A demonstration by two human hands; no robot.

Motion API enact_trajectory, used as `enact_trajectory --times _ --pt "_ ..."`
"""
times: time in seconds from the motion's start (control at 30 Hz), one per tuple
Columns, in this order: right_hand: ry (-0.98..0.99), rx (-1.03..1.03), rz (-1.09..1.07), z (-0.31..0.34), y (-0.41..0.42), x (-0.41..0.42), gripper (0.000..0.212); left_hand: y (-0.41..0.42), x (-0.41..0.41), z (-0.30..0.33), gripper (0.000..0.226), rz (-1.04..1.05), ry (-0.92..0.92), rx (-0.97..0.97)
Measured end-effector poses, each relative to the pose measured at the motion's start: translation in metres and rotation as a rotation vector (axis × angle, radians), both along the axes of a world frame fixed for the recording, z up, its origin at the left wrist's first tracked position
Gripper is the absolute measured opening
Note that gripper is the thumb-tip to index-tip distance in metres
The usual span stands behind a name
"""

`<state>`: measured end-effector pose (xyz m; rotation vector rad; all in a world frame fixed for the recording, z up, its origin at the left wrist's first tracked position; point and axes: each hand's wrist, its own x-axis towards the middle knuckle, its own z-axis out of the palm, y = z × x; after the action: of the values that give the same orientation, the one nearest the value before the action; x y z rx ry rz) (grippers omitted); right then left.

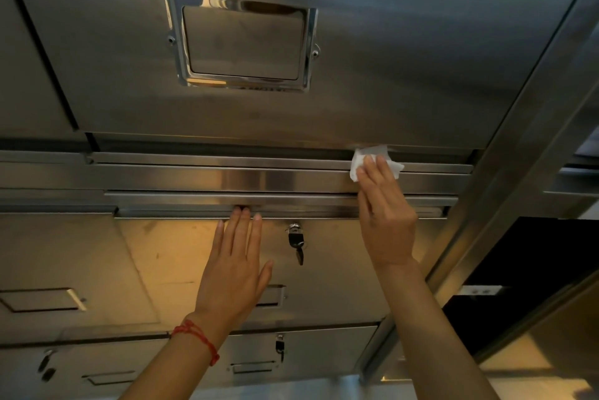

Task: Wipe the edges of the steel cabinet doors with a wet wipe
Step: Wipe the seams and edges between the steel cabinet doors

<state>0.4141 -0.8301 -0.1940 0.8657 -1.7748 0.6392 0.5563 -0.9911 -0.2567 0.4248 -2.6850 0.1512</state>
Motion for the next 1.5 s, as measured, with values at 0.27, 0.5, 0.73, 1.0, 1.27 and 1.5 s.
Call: enact_trajectory --times 0.27,0.5,0.73,1.0,1.27,1.5 --pt "-0.044 -0.099 -0.066 0.002 0.003 0.0 0.025 -0.002 0.001 -0.009 0.068 -0.009 0.022 -0.021" --pt "-0.002 -0.018 -0.035 0.002 0.006 -0.002 0.024 0.002 -0.002 -0.015 0.07 0.026 0.058 0.005" --pt "0.001 -0.077 -0.051 0.001 0.002 -0.001 0.022 0.001 -0.004 -0.019 0.07 0.04 0.062 -0.015" --pt "0.028 -0.009 -0.037 -0.001 0.013 -0.009 0.022 0.0 -0.003 -0.018 0.068 0.021 0.085 -0.003" --pt "0.023 -0.079 -0.069 -0.002 0.003 -0.004 0.022 -0.001 -0.001 -0.019 0.067 0.016 0.093 -0.015" --pt "-0.009 -0.101 -0.129 0.0 0.023 -0.013 0.024 0.0 -0.002 -0.019 0.068 0.019 0.099 0.015"
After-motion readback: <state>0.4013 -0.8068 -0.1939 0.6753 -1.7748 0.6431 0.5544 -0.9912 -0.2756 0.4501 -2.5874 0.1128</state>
